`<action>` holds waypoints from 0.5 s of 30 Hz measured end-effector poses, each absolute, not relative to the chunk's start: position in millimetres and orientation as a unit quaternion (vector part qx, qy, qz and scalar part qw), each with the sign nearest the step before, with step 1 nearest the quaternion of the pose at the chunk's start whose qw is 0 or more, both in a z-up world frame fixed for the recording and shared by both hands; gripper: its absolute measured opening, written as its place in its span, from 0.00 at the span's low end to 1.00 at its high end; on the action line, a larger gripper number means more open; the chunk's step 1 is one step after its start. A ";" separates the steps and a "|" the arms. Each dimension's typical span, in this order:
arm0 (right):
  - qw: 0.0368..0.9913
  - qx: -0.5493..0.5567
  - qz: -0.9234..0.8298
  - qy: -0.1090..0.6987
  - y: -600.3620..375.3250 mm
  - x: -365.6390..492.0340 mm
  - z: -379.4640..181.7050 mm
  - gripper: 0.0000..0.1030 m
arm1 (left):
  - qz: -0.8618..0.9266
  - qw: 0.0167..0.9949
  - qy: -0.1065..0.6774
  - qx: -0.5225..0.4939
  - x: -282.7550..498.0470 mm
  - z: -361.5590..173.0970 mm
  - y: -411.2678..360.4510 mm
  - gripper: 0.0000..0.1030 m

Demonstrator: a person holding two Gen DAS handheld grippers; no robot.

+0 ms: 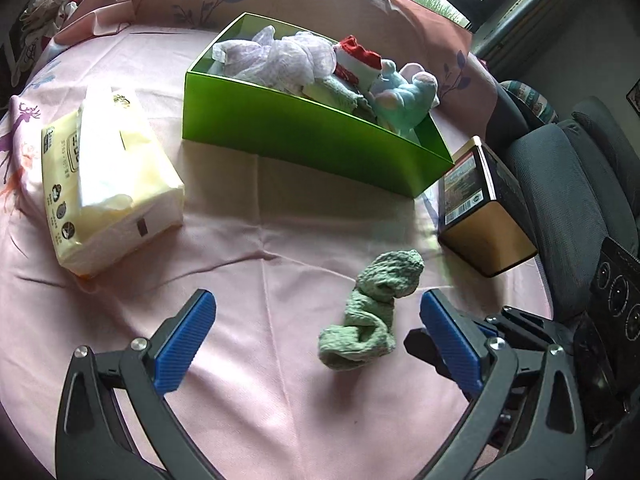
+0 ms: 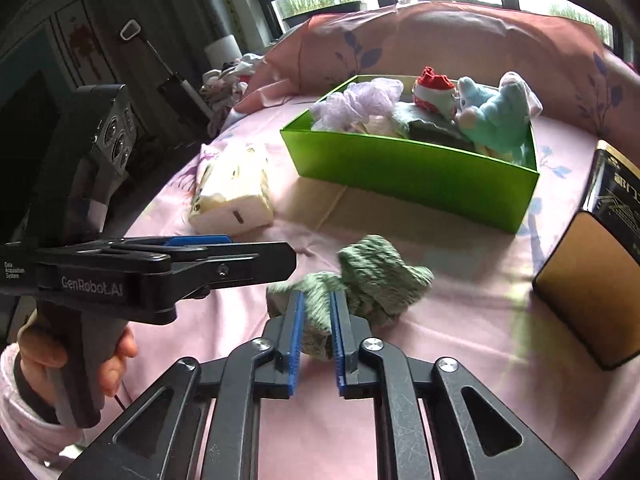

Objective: Organize soft objects
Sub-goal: 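Move the right tool toward the green knitted cloth, then close the right tool on the edge of the green knitted cloth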

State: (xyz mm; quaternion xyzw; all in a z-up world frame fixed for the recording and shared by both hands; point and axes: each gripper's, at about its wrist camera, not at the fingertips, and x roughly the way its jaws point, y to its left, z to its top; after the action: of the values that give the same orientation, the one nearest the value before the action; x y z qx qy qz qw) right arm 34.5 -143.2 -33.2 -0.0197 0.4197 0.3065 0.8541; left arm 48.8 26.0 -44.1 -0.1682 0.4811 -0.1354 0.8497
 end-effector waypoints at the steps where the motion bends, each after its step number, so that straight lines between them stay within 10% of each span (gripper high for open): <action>1: 0.856 -0.017 0.303 0.420 -147.0 30.6 -34.4 0.45 | -0.138 0.848 0.484 -0.165 47.7 -46.0 22.6 0.99; 3: 0.864 -0.018 0.287 0.413 -153.7 25.8 -35.1 0.62 | -0.139 0.847 0.487 -0.160 45.4 -48.5 17.6 0.99; 15: 0.871 -0.011 0.277 0.405 -161.3 36.3 -35.8 0.62 | -0.116 0.854 0.488 -0.137 52.5 -52.9 12.5 0.99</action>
State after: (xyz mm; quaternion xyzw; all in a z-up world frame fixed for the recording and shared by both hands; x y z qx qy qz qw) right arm 36.3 -161.3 -35.8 -0.0105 0.4047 0.2768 0.8715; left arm 52.5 12.5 -52.9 -0.1374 0.4882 -0.1157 0.8540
